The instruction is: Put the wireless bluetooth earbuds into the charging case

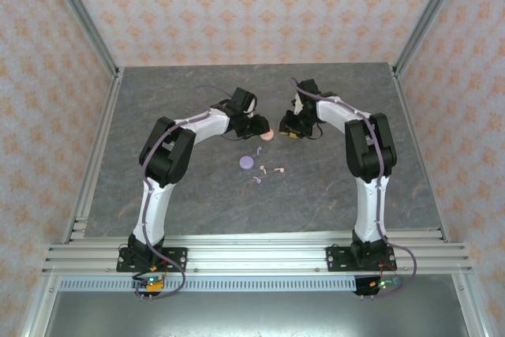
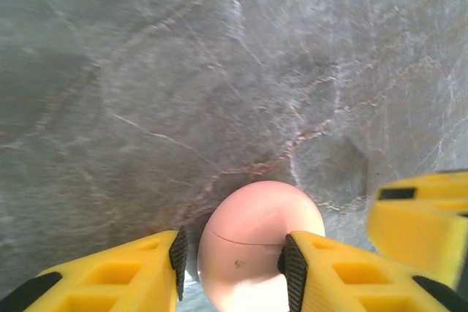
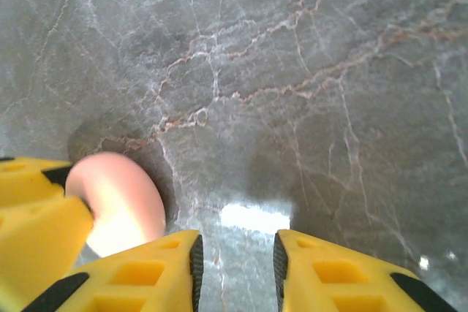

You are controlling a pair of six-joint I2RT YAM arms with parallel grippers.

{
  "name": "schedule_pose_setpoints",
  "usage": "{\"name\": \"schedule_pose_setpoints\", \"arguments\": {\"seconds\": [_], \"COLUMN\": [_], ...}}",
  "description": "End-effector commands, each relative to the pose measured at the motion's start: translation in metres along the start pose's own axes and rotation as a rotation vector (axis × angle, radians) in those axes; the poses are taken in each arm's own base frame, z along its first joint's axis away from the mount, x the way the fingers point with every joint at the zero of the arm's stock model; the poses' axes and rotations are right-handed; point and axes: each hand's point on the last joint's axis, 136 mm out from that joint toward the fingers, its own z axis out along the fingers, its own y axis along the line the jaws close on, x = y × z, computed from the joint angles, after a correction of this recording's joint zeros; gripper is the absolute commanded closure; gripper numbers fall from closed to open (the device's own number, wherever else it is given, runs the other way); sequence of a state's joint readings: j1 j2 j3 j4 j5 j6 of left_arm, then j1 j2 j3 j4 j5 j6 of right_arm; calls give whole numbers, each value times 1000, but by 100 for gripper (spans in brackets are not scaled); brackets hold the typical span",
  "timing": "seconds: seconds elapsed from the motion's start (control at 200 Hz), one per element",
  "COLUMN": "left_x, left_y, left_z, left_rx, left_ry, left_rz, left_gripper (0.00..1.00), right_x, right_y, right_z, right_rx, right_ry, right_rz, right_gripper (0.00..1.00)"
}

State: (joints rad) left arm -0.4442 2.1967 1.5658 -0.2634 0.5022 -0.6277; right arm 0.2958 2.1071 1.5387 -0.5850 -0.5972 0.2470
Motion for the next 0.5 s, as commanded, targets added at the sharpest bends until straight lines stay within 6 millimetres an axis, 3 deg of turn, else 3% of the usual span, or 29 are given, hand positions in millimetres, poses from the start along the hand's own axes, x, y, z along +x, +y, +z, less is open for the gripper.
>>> {"name": "schedule_pose_setpoints", "arguments": {"seconds": [0.0,0.245,0.495], "left_x": [-9,-4,-18], "left_y": [-4,-8,-7], "left_z": [-23,-25,-33], "left_rx": [46,108,157], "left_ry": [-24,-2,-30], "left_rz": [13,22,-5], "left_gripper": [55,50,50], "right_x": [-1,7,7], "right_y": [17,17,34], "right_z": [-15,-5,-6], "right_rx": [-67,-111,-217], "right_ry": [-37,-15,-9], "right_rz": [8,40,56], "right_gripper": [66,65,65]}}
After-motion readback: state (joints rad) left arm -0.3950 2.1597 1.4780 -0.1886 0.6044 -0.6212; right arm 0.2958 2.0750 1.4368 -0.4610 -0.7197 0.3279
